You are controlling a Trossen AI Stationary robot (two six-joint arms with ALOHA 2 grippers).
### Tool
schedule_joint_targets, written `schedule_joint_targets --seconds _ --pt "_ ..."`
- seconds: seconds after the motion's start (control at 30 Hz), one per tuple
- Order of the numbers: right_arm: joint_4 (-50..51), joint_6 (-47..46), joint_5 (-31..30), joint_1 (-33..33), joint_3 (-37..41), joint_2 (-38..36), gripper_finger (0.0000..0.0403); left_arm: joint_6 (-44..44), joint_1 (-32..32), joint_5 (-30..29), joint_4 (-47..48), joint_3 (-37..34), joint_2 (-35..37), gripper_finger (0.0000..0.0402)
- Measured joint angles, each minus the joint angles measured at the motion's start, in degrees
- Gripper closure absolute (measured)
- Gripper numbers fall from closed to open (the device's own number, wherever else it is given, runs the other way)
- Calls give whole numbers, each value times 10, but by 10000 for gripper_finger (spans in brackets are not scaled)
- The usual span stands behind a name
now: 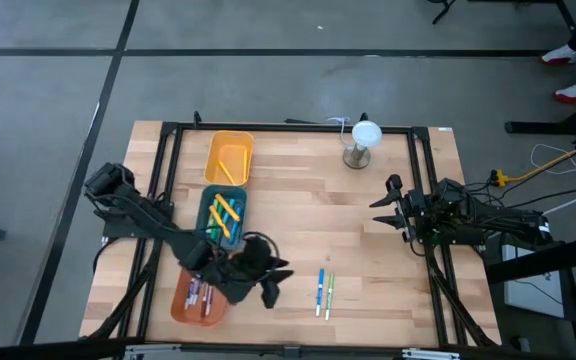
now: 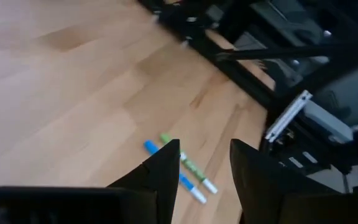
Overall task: Pick & Place Markers
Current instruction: Put the light blue marker pen into the orange bin
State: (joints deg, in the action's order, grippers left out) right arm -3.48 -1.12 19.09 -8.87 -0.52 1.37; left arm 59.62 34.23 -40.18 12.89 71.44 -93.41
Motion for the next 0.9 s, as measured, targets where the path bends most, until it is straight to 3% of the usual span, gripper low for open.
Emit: schedule_joint_targets --seconds 0.33,0.9 --pt "0 0 0 0 0 0 233 -194 -61 141 -213 0 -88 271" --pt "0 0 0 0 0 0 233 -373 -115 173 -207 1 -132 272"
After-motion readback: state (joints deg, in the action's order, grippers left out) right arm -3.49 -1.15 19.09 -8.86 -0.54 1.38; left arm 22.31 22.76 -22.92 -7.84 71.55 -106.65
